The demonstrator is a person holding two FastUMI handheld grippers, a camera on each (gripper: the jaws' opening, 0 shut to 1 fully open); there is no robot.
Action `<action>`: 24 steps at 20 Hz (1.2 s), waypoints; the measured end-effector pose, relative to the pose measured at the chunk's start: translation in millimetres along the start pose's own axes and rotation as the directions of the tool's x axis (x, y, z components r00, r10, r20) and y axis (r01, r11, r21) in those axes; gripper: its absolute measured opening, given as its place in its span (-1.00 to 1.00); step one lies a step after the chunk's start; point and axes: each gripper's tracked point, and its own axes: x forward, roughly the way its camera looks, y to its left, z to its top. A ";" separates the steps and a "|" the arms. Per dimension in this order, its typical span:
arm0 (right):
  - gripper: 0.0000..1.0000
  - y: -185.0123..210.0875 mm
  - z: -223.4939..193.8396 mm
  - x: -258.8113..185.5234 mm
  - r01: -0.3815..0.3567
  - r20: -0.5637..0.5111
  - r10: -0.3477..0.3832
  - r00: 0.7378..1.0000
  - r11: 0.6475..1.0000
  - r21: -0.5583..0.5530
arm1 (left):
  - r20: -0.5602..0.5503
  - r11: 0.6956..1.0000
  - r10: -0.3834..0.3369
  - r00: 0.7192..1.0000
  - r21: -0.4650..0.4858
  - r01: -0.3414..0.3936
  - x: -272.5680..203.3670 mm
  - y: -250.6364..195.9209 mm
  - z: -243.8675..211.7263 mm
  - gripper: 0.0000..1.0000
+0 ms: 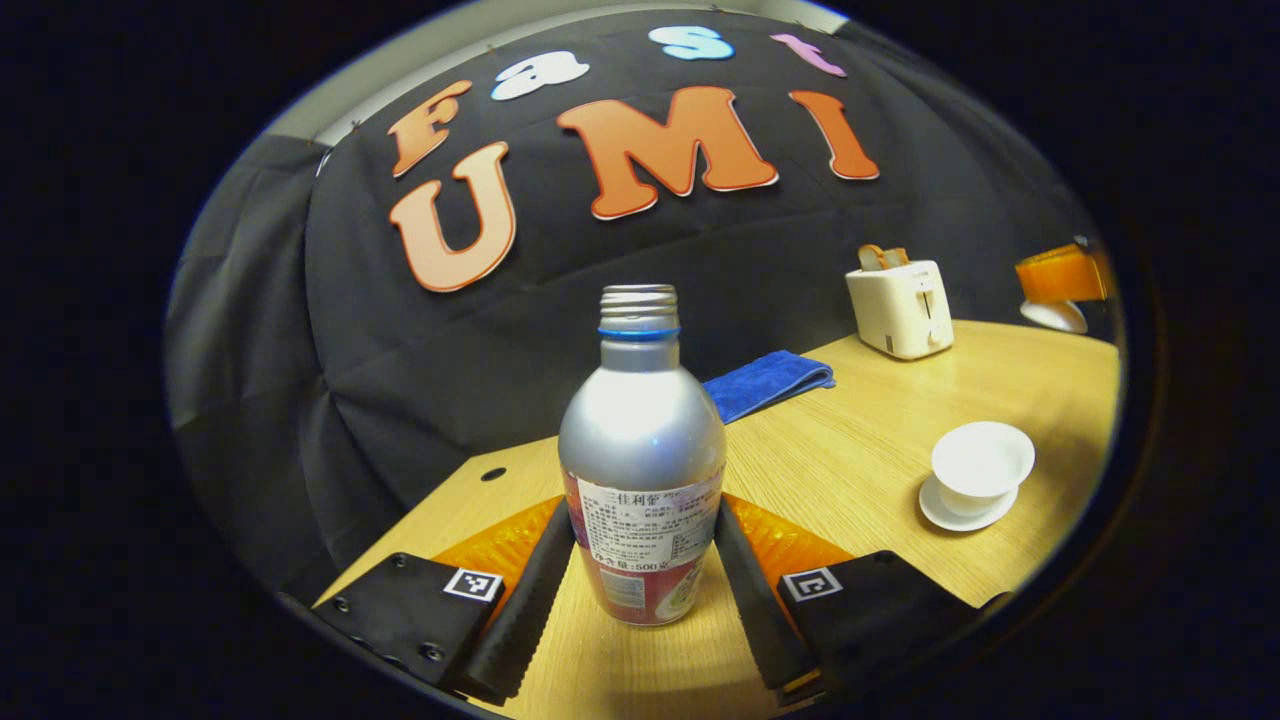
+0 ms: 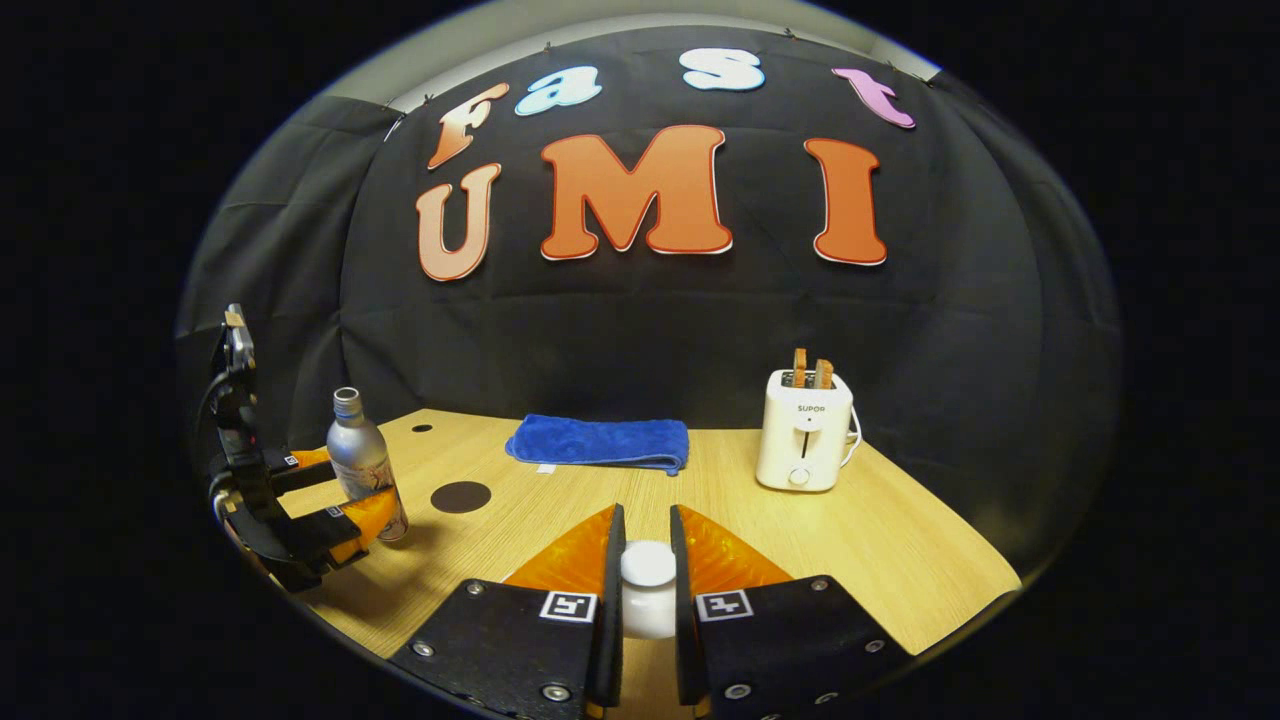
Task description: Open the teacup lid with one hand, grasp the water bottle and pour water into the teacup with the other hand; after pouring, place the water bottle on the coaster and then close the teacup lid.
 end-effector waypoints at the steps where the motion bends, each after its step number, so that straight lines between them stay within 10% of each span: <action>1: -0.57 -2.7 1.7 -1.4 0.003 0.004 -0.003 1.000 1.000 0.002 | -0.004 0.999 0.004 1.000 0.040 -0.003 1.9 -2.5 -0.5 0.73; 10: -0.56 -30.1 0.5 -11.8 0.040 0.006 -0.040 0.999 0.999 0.019 | 0.018 0.951 -0.044 0.999 0.307 0.036 7.2 -38.1 5.5 0.66; 24: -0.57 -55.4 -4.0 -18.5 0.064 0.010 -0.065 0.998 0.997 0.049 | 0.060 0.697 -0.127 0.990 0.716 0.046 7.6 -68.0 17.9 0.71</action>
